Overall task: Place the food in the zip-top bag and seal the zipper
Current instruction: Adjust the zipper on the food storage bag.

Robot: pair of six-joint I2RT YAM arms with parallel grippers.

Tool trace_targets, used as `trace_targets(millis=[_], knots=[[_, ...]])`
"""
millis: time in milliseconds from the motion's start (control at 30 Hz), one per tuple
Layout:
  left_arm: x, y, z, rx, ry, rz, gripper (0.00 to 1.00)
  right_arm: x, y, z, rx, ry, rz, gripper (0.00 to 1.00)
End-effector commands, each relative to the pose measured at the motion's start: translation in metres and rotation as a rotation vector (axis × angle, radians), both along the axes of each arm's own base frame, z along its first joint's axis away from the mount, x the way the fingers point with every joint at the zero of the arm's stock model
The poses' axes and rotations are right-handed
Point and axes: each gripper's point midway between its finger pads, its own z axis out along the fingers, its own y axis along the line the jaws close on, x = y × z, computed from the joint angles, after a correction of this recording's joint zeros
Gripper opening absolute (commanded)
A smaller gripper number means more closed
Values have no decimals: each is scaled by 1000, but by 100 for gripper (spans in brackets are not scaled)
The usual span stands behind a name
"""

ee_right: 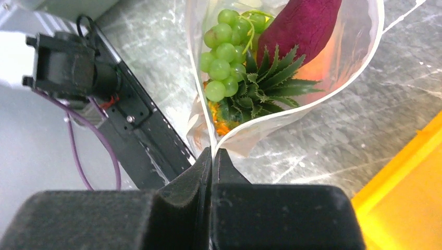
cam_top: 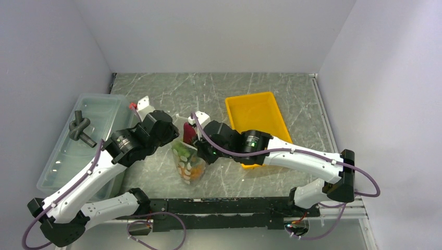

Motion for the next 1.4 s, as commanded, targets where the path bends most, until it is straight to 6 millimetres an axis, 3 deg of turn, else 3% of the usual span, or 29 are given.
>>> trace_targets(millis=[0,100,300,400,500,667,867,1233,1367], knots=[[7,4,31,-2,-94,-10,50,-5,-16,31,10,-79,80,0],[6,4,39,4,-119,-37,55,-7,-23,39,10,-100,100,0],[3,-16,58,-21,-181,-195,64,-9,-32,56,38,-126,101,0],[3,-18,61,7,-176,-222,76,-12,-36,64,53,-138,124,0],[5,-18,59,56,-152,-241,79,-15,-42,71,63,-158,147,0],[6,-25,57,128,-160,-335,80,-18,-54,85,72,-223,194,0],[-3,-29,71,158,-265,-486,81,-23,-69,107,113,-342,270,0],[-50,-26,94,147,-475,-746,77,-25,-77,115,83,-484,389,0],[-63,-23,91,147,-505,-797,73,-25,-77,118,80,-502,415,0]])
